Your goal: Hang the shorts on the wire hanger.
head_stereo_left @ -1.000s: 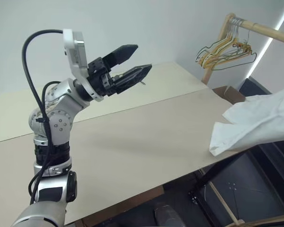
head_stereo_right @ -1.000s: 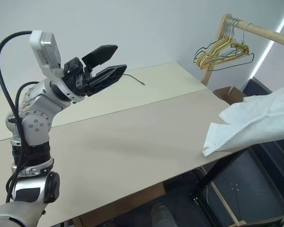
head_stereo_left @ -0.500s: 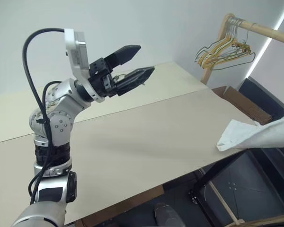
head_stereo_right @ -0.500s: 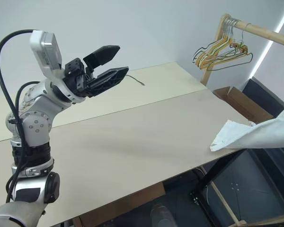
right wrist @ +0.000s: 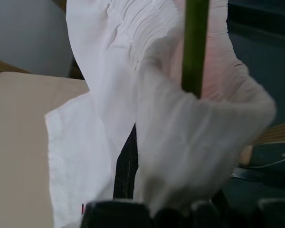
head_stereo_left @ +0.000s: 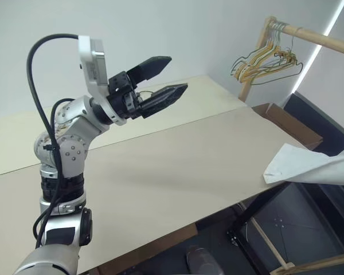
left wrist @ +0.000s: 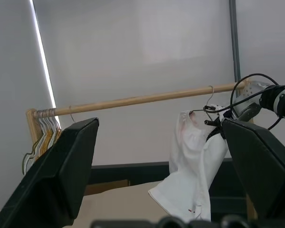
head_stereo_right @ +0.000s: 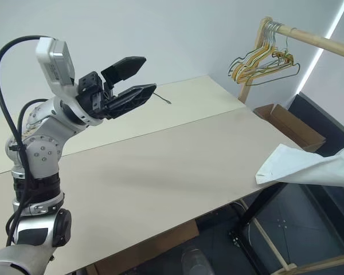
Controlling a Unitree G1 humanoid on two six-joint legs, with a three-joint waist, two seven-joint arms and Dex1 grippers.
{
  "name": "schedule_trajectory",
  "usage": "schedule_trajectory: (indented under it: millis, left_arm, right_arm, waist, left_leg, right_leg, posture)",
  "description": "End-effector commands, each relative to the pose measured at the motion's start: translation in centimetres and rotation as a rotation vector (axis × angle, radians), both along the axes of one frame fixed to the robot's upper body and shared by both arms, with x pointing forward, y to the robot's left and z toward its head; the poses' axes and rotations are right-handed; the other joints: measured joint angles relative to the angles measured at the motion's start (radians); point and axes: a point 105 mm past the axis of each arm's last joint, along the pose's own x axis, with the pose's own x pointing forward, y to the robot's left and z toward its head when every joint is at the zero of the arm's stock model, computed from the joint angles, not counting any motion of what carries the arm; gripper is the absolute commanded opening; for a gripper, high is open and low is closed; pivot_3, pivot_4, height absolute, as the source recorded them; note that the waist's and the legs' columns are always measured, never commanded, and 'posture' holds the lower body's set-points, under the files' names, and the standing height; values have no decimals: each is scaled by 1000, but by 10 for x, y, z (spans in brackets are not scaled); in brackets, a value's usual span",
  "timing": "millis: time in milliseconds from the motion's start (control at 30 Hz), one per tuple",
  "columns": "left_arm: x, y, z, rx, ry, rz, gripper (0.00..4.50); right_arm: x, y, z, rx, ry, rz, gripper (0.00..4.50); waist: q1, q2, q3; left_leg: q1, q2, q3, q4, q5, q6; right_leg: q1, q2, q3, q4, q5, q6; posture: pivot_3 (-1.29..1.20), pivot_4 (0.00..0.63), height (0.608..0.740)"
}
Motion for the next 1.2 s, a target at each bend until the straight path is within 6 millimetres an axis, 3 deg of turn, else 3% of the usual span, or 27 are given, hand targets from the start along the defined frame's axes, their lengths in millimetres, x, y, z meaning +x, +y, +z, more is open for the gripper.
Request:
schedule_trajectory:
  millis: [33, 333, 533, 733, 900, 1000, 1100, 1200]
  left_arm:
    - [-8, -1, 5, 7, -31, -23, 4500]
    - [-7, 0, 4, 4, -35, -13, 4500]
    - [-3, 0, 1, 13, -31, 8, 4500]
    - [0, 1, -5, 22, -21, 31, 4500]
    - [6, 4, -10, 33, -11, 80, 4500]
    - [10, 6, -13, 43, -9, 117, 4500]
    - [12, 12, -18, 51, -8, 165, 4500]
    - [10, 19, -25, 71, -14, 207, 4500]
  right_arm:
    - [1, -5, 17, -73, -27, 10, 1181]
    - [7, -10, 53, -300, 25, 19, 4385]
    - [10, -13, 74, -486, 40, -42, 4486]
    - [5, -2, 114, -850, -78, -244, 4486]
    - [-2, 38, 155, -1128, -295, -319, 4486]
    - [3, 71, 180, -1283, -473, -258, 4486]
    - [24, 129, 194, -1402, -682, 5, 4486]
    - [49, 186, 183, -1391, -845, 377, 4486]
  waist:
    - [-1, 0, 0]
    - [-3, 1, 0]
    - [-2, 1, 0]
    - [-2, 1, -1]
    - [-1, 3, -2]
    - [-2, 3, -2]
    - [-6, 3, -2]
    - [-19, 1, -2]
  left_leg:
    - [0, 0, 0, 0, 0, 0]
    - [2, 0, 3, 0, 0, 0]
    - [2, 0, 4, 1, 0, 0]
    - [1, 1, 5, 1, 0, 1]
    - [1, 1, 6, 3, 0, 1]
    - [1, 1, 6, 3, 0, 2]
    - [1, 1, 6, 3, 1, 2]
    - [2, 2, 6, 3, 1, 2]
  right_leg:
    - [0, 0, 0, 0, 0, 0]
    - [0, 0, 4, 1, 1, 2]
    - [-1, 0, 6, 2, 2, 3]
    - [-2, 0, 9, 3, 2, 4]
    - [-3, -1, 11, 4, 3, 7]
    - [-3, -1, 11, 4, 4, 7]
    - [-3, 0, 11, 4, 4, 7]
    - [-2, 1, 11, 4, 5, 7]
  posture:
    - [-299, 0, 740]
    - [-299, 0, 740]
    - [-307, 0, 740]
    - [-312, 0, 740]
    - [-302, 0, 740]
    - [-289, 0, 740]
    - [-274, 0, 740]
    - [-257, 0, 740]
